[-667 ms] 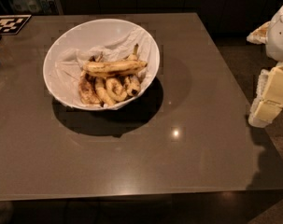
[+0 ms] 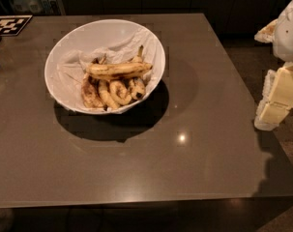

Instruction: Pick banana from white bowl

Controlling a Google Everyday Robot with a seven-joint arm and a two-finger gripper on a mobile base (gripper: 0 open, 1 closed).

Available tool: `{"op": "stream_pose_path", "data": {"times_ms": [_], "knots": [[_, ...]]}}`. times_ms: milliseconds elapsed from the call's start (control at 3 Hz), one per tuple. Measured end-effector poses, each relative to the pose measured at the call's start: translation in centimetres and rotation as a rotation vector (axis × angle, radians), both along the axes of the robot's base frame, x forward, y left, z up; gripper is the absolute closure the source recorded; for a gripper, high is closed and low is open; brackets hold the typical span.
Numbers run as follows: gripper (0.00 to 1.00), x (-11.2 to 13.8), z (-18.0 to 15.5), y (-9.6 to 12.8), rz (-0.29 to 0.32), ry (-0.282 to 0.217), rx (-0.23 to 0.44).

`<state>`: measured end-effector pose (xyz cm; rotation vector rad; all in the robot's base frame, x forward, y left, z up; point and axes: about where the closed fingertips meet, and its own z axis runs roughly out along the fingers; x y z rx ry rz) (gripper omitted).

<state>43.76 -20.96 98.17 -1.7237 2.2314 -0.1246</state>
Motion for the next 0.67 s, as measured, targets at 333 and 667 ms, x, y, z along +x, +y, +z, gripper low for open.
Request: {"op": "stream_pose_path", "data": {"times_ms": [333,667], "knots": [[0.0,0.2,1.5,2.2,0.023,-0.007,-0.026],[0.0,0.6,3.7,5.2,0.074,-0.043,-0.051]]}}
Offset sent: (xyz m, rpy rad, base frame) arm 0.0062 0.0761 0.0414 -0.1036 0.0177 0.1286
